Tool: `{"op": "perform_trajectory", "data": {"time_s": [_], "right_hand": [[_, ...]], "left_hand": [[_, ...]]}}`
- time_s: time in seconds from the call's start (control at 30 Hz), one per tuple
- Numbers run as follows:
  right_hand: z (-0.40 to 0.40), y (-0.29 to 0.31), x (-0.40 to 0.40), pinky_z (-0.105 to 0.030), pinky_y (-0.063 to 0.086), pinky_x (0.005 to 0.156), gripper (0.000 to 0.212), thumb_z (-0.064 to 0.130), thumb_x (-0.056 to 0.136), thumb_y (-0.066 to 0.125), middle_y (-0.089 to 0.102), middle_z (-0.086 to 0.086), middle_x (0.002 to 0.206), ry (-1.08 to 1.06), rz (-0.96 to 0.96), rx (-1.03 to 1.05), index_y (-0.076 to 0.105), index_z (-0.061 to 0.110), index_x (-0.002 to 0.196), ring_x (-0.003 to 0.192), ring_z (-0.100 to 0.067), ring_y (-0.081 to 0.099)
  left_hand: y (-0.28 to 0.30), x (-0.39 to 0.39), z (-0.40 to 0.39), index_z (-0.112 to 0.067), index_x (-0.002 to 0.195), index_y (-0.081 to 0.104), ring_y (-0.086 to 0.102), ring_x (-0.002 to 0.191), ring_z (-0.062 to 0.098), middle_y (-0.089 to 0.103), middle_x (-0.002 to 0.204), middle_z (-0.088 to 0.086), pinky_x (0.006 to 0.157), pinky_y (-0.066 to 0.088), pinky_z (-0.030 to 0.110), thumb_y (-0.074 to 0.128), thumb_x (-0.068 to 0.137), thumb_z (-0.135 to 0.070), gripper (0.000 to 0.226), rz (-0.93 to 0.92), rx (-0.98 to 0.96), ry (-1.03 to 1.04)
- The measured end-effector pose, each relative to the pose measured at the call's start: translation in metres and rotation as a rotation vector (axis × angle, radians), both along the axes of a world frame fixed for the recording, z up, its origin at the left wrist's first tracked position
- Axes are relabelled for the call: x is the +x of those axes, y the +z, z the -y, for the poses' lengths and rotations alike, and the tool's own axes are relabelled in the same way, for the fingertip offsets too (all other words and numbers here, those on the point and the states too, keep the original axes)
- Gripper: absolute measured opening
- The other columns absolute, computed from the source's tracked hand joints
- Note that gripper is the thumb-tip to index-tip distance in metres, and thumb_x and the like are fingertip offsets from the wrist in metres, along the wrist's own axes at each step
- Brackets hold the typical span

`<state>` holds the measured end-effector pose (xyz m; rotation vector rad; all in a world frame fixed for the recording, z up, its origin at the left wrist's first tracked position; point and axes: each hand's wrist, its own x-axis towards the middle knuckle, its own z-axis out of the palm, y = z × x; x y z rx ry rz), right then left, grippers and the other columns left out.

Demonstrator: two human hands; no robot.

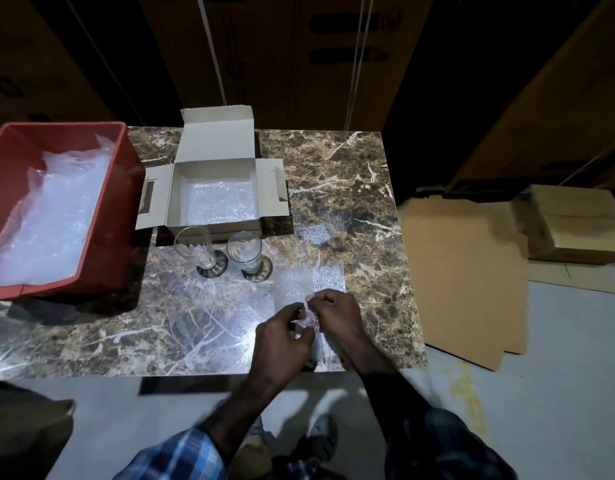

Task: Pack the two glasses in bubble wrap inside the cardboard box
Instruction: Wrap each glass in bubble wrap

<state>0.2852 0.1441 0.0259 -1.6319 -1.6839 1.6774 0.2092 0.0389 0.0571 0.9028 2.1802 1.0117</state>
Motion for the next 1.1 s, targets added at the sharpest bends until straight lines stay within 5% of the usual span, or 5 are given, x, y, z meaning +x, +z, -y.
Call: {"op": "perform_trajectory", "data": {"time_s": [0.23, 0.5, 0.63, 0.87, 1.1], "right_hand": [[-0.034, -0.005, 0.02, -0.033, 0.053, 0.071, 0.023, 0.024, 0.086, 0.072, 0.064, 0.008, 0.061, -0.117, 0.152, 0.085, 0.067, 0.022, 0.064, 0.063, -0.02, 0.062], [-0.037, -0.012, 0.028, -0.021, 0.036, 0.068, 0.026, 0.011, 0.091, 0.064, 0.063, -0.003, 0.072, -0.014, 0.302, 0.164, 0.06, 0.016, 0.066, 0.075, -0.021, 0.06], [-0.028, -0.015, 0.027, -0.023, 0.037, 0.068, 0.011, 0.017, 0.094, 0.063, 0.073, -0.012, 0.093, 0.033, 0.33, 0.304, 0.07, 0.009, 0.094, 0.082, -0.025, 0.064], [0.003, -0.025, 0.014, -0.044, 0.049, 0.091, 0.045, 0.011, 0.093, 0.057, 0.057, -0.018, 0.131, 0.334, 0.537, 0.912, 0.052, 0.008, 0.137, 0.113, -0.034, 0.055], [0.007, -0.065, 0.027, -0.041, -0.001, 0.122, 0.061, 0.041, 0.106, 0.007, 0.002, -0.007, 0.167, 0.668, 0.557, 0.854, 0.012, 0.012, 0.16, 0.155, -0.023, 0.004]], "left_hand": [[-0.016, -0.007, 0.003, -0.014, 0.125, 0.066, 0.065, 0.104, 0.023, 0.069, 0.12, 0.004, 0.092, 0.05, 0.033, 0.06, 0.092, -0.015, 0.034, -0.153, 0.117, -0.048], [-0.071, -0.009, 0.004, -0.016, 0.16, 0.011, -0.008, 0.153, 0.014, -0.001, 0.166, 0.001, 0.125, 0.003, 0.038, 0.013, 0.101, -0.047, 0.066, -0.499, -0.086, -0.513], [-0.09, -0.012, 0.006, -0.011, 0.16, 0.012, 0.0, 0.155, 0.023, 0.005, 0.167, 0.008, 0.122, 0.004, 0.048, 0.019, 0.107, -0.043, 0.062, -0.637, -0.149, -0.576], [-0.099, -0.013, 0.008, -0.007, 0.158, 0.016, 0.006, 0.155, 0.028, 0.01, 0.167, 0.014, 0.121, 0.006, 0.053, 0.022, 0.106, -0.044, 0.064, -0.672, -0.206, -0.609], [-0.101, -0.016, 0.01, -0.004, 0.158, 0.02, 0.007, 0.155, 0.027, 0.012, 0.166, 0.014, 0.121, 0.01, 0.056, 0.017, 0.106, -0.045, 0.066, -0.72, -0.218, -0.64]]}}
